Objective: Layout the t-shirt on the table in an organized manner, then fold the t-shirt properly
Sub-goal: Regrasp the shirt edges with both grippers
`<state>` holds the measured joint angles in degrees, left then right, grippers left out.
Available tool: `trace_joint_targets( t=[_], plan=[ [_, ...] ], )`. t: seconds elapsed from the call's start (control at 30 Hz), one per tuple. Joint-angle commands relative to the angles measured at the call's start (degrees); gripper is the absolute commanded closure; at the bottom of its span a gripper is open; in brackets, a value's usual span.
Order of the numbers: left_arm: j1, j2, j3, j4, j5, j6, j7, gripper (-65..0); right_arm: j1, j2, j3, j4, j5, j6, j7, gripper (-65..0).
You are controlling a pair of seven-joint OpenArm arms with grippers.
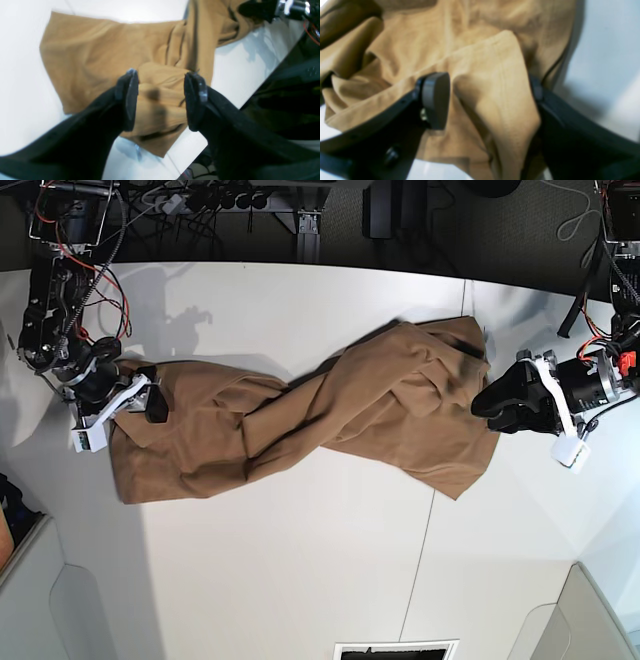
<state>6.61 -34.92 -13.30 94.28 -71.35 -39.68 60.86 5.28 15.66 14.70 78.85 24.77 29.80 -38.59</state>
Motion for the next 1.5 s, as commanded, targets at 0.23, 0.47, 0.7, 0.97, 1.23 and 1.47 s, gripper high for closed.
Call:
trace_joint_targets(
  t=[0.23,0.47,0.7,0.97,1.23,1.47],
  plan=[
    [-0.90,1.46,-0.48,-5.95,-0.37,-0.32,-2.80,-32.5,0.90,0.55,0.20,5.31,-1.62,0.44,-0.70,-19.0],
    [-0.90,1.44,-0.50,-5.97,-0.39,-0.32,-2.78,-32.5,1.07,0.55,0.33,11.17,-2.51,-0.02,-1.95,-27.4],
    [-0.90,1.44,-0.48,-5.97,-0.44,-0.32,-2.80,-32.5,1.20,0.50,0.33,8.83,-3.52,-0.22,0.74,-27.4],
    [-0.90,1.44,-0.48,-5.97,-0.39,-0.32,-2.80,-32.5,1.86,0.48,0.26,3.19,-5.33,-1.33,4.24,-27.4],
    [-0.85,2.40,0.42,-5.97,0.96,-0.32,-2.27,-32.5,2.32,-0.61,0.11,-0.74,-5.25,-0.81,4.26,-24.5],
    [-0.74,2.67,9.55,-5.97,6.10,-0.32,-2.99,-32.5,2.36,-1.51,0.00,-0.15,-3.78,0.74,3.61,0.0]
  ],
)
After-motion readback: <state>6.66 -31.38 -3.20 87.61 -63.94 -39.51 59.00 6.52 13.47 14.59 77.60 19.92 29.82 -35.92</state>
